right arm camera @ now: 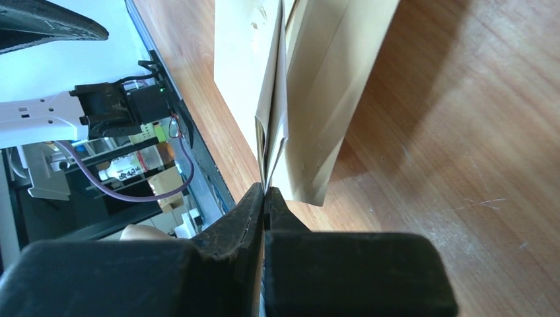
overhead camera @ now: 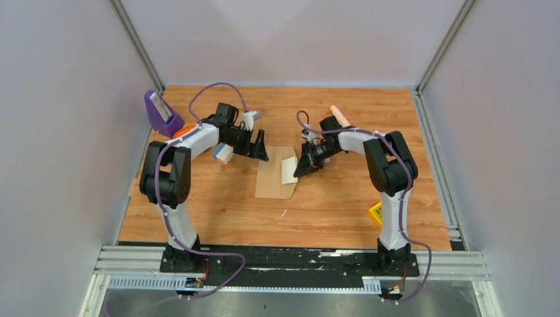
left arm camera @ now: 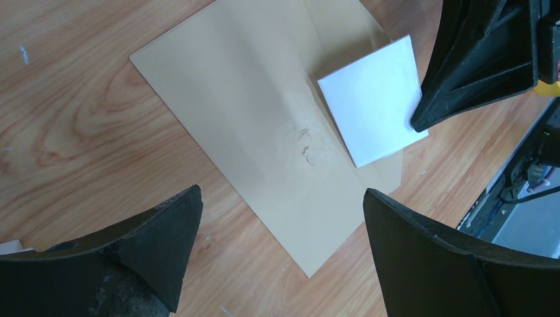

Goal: Place the letter into the envelope and seal it
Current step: Place the letter in the envelope.

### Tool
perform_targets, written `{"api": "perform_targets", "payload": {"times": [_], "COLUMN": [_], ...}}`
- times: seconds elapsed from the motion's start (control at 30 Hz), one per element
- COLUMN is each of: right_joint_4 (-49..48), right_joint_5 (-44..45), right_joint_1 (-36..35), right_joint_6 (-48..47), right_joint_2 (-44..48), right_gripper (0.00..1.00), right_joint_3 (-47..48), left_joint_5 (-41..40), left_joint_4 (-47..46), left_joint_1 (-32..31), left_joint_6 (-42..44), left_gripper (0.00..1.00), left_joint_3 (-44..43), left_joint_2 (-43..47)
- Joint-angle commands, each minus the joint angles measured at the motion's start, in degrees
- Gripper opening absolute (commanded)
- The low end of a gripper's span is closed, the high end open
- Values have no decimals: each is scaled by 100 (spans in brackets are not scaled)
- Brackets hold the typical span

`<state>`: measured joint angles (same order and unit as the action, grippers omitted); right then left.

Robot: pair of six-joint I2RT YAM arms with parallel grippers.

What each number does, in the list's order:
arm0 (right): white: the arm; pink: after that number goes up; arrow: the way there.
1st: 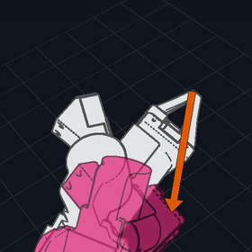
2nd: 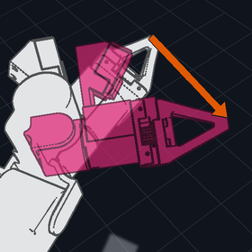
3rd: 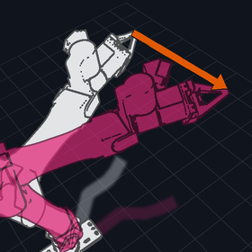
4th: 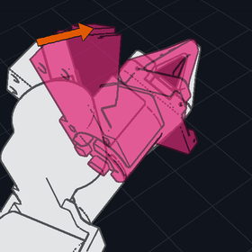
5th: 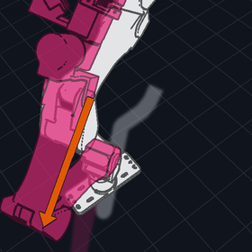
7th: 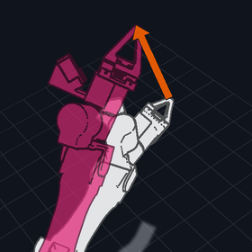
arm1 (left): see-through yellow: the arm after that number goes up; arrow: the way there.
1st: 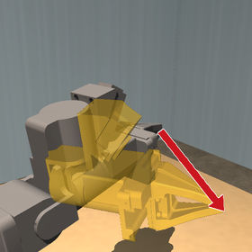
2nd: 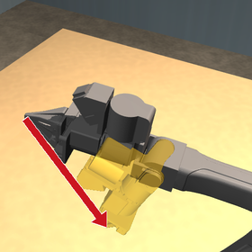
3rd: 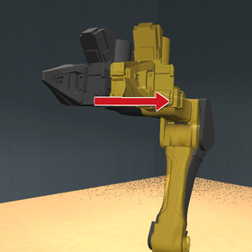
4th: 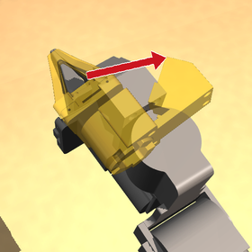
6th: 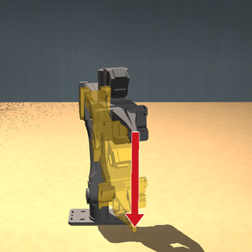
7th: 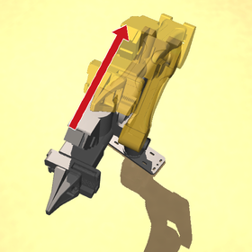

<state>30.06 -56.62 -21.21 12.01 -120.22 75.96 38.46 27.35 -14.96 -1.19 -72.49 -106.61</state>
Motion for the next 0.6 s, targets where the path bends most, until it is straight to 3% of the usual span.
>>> {"api": "perform_targets", "payload": {"times": [0.0,0.57], "right_joint_4": [165,189], "right_joint_5": [-173,-51], "right_joint_1": [-7,117], "right_joint_6": [106,674], "right_joint_2": [-149,-305], "right_gripper": [0,0], "right_joint_3": [243,304], "left_joint_5": [-9,-19], "left_joint_4": [-134,-485], "left_joint_1": [11,-23], "left_joint_6": [-25,-372], "left_gripper": [100,100], "left_joint_3": [65,114], "left_joint_2": [-59,-429]}}
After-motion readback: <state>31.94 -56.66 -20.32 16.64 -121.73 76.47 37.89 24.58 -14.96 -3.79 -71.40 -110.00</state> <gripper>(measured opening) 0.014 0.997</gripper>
